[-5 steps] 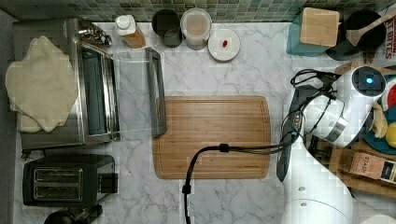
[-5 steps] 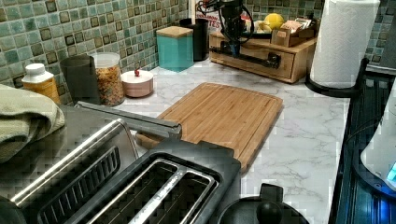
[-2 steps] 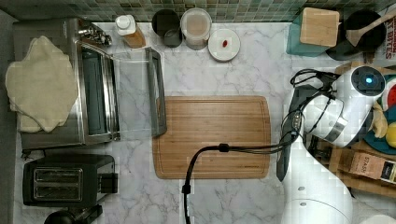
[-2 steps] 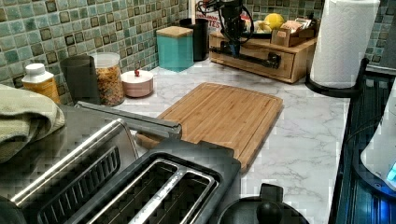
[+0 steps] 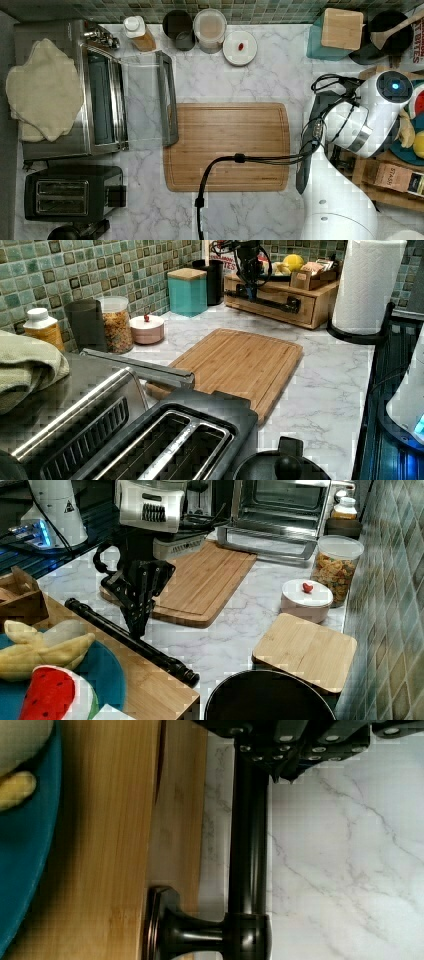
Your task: Close the drawer.
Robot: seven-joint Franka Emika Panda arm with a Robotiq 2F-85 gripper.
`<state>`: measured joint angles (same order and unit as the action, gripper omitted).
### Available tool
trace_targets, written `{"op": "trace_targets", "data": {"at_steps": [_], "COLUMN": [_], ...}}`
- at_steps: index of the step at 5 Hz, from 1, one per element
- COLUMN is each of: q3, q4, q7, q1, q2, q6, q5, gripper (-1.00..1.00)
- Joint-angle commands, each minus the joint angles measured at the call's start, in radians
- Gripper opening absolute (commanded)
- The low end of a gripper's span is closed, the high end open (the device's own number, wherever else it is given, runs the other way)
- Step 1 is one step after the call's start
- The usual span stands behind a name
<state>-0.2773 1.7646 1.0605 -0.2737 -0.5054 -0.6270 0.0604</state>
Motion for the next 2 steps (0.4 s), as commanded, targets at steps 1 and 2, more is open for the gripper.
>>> {"op": "trace_targets", "data": {"at_steps": [1,2], "q3": [-0.182,-0.188], "q4": [-0.132,-0.132], "q7": [-0.015,-0.013], "q1": [-0.146,-0.141], "q2": [0.011,0.009], "q6": [-0.058,-0.058], "q5": [0.037,0.033], "gripper": [-1.00,-1.00]}}
